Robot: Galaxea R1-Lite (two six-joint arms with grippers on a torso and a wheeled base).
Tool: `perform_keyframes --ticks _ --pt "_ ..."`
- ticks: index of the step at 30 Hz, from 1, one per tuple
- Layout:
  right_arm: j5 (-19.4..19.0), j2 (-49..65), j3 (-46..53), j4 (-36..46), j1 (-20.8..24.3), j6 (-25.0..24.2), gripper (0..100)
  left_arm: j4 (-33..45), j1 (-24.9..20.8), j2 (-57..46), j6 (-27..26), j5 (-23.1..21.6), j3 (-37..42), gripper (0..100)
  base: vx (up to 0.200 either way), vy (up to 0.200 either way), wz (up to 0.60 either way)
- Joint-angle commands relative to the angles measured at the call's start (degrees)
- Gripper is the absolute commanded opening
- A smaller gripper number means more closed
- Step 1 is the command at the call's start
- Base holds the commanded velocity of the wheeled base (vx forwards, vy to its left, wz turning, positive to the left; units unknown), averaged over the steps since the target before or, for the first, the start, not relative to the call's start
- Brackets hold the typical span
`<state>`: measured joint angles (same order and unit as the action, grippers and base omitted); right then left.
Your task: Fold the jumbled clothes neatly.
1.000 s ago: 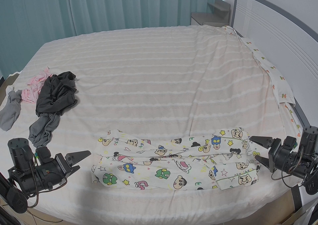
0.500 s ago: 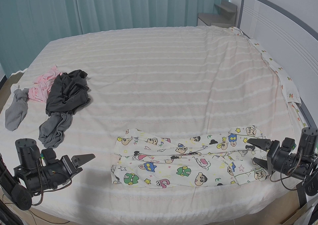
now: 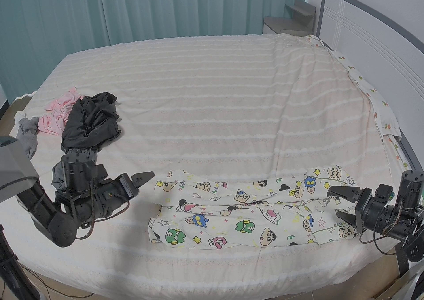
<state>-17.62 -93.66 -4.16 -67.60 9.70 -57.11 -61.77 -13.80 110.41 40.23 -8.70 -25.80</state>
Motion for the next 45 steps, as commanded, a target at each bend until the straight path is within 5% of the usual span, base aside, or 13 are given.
perform_keyframes --ticks 1,5,21,22,45 --pt "-0.05 -0.29 0.20 -0.08 0.14 0.07 100 2.27 -2.81 9.12 -10.79 -2.11 -5.76 100 0.000 0.000 0.00" --pt "-0.05 -0.29 0.20 -0.08 0.23 0.07 100 2.27 -2.99 12.55 -15.80 -2.81 -8.13 100 0.000 0.000 0.00" --pt "-0.05 -0.38 0.20 0.01 0.58 0.07 100 1.74 -4.75 15.27 -16.15 -2.99 -11.65 100 0.000 0.000 0.00" --pt "-0.05 -0.38 0.20 -0.08 0.58 0.07 100 1.65 -4.75 15.27 -16.15 -2.99 -11.65 0 0.000 0.000 0.00" --pt "-0.14 -2.49 1.08 -3.24 0.58 0.16 100 0.77 -3.25 12.72 -19.49 -2.55 -3.91 0 0.000 0.000 0.00"
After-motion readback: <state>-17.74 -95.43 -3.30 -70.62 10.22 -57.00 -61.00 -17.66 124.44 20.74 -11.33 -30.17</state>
